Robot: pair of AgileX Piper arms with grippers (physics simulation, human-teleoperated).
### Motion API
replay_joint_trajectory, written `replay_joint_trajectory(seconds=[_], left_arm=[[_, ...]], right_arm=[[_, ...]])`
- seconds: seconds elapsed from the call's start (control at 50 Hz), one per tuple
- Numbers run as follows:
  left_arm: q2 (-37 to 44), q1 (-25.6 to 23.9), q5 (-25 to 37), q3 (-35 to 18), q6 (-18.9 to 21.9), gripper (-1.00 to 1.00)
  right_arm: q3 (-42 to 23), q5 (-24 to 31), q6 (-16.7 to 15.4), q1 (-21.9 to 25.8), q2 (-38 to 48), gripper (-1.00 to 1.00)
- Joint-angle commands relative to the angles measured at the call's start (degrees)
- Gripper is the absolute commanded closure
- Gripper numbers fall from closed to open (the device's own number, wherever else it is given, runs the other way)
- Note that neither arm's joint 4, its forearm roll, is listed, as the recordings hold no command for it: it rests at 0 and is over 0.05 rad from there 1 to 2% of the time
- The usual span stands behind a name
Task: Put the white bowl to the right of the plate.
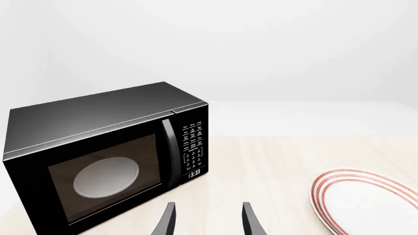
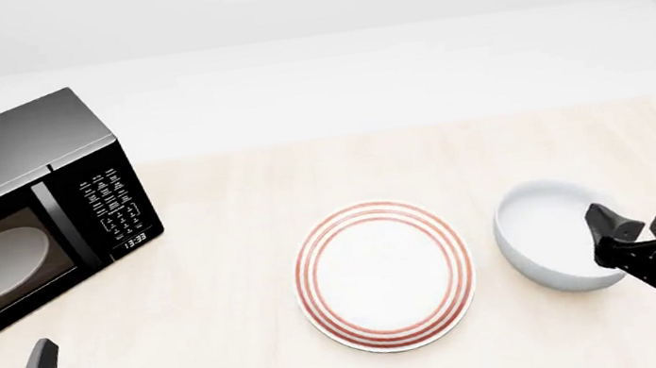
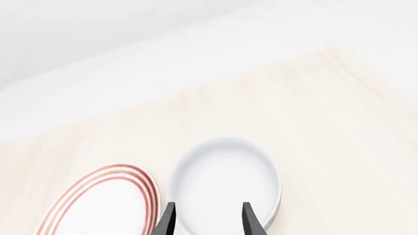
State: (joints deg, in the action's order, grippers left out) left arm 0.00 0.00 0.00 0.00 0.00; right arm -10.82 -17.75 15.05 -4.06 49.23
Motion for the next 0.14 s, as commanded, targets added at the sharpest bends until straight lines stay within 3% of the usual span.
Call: replay_joint_trajectory(seconds=[0.02,0.06,0.08,0.14], left_arm=[[0.0,0.0,0.0,0.0,0.0,-1.0],[0.0,0.0,0.0,0.0,0.0,-1.0],[0.0,0.0,0.0,0.0,0.0,-1.0],[0.0,0.0,0.0,0.0,0.0,-1.0]], right_arm=[[5.1,-9.1,-3.0,5.6,0.5,-1.0],[6.0,-10.6,-4.4,7.0,-0.5,-1.0],[6.4,-13.2,-9.3,6.5,1.2,-1.0],[7.7,-20.2,-13.5,9.3,7.8,-1.0]])
